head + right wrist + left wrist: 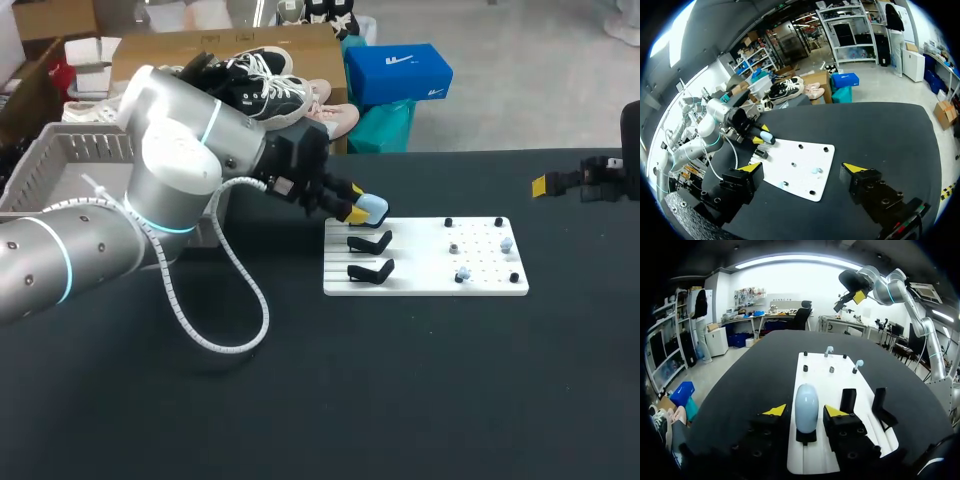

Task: Pick up each earbud case from the left stands, insert the matching earbuds, close the lid, and place the case in the box.

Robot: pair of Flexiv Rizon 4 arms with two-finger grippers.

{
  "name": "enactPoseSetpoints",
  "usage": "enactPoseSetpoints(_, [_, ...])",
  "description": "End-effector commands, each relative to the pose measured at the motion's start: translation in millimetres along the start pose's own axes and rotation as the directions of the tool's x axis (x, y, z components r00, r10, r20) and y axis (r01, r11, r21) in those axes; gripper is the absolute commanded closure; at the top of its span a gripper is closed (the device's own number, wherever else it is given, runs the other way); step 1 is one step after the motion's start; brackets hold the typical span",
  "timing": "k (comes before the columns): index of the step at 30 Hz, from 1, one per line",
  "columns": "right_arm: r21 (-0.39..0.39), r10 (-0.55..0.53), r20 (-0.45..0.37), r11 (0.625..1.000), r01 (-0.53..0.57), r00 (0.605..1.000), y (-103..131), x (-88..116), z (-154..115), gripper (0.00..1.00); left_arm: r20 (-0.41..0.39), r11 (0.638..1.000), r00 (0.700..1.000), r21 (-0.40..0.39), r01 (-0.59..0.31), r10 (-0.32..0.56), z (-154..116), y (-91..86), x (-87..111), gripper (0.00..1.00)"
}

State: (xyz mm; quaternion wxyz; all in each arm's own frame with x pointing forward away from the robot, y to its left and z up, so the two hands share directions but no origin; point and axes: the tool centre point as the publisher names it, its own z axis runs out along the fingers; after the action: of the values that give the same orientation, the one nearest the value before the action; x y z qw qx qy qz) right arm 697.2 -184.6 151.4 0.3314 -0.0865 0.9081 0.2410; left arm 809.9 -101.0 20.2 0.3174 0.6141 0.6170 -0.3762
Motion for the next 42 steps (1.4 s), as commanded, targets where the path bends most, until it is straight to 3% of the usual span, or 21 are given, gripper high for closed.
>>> enactPoseSetpoints(1, [-0.004,-0.001,0.000,1.000,0.001,1.000,-1,0,1,0.00,0.000,1.000,1.000,0.003,0.000,0.000,2,4.3,1.4,0.78])
enactPoseSetpoints(3, [-0.004,-0.001,0.000,1.000,0.001,1.000,-1,0,1,0.00,0.003,1.000,1.000,0.001,0.000,0.000,2,4.4,1.6,0.98])
enactPoseSetpoints(4, [-0.004,-0.001,0.000,1.000,0.001,1.000,-1,0,1,0.00,0.004,1.000,1.000,0.000,-0.001,0.001,2,4.3,1.8,1.00])
enactPoseSetpoints(12, [-0.004,-0.001,0.000,1.000,0.001,1.000,-1,0,1,0.00,0.043,1.000,0.999,0.009,-0.021,0.021,-17,-4.6,-1.6,1.00])
enactPoseSetpoints(18, [-0.004,-0.001,0.000,1.000,0.001,1.000,-1,0,1,0.00,0.095,1.000,0.995,0.009,-0.023,0.022,-38,-22.9,-22.1,1.00])
enactPoseSetpoints(21, [-0.004,-0.001,0.000,1.000,0.001,1.000,-1,0,1,0.00,0.146,0.999,0.988,-0.007,-0.049,0.050,-49,-42.5,-41.7,1.00])
enactPoseSetpoints(28, [-0.004,-0.001,0.000,1.000,0.001,1.000,-1,0,1,0.00,0.298,0.992,0.947,-0.075,-0.104,0.121,-64,-86.7,-79.0,1.00])
enactPoseSetpoints(33, [-0.004,-0.001,0.000,1.000,0.001,1.000,-1,0,1,0.00,0.388,0.980,0.905,-0.162,-0.118,0.173,-67,-109.3,-93.1,1.00])
enactPoseSetpoints(38, [-0.004,-0.001,0.000,1.000,0.001,1.000,-1,0,1,0.00,0.434,0.970,0.883,-0.227,-0.088,0.182,-64,-124.7,-100.1,1.00])
enactPoseSetpoints(42, [-0.004,-0.001,0.000,1.000,0.001,1.000,-1,0,1,0.00,0.435,0.970,0.880,-0.223,-0.098,0.189,-64,-131.1,-101.0,1.00])
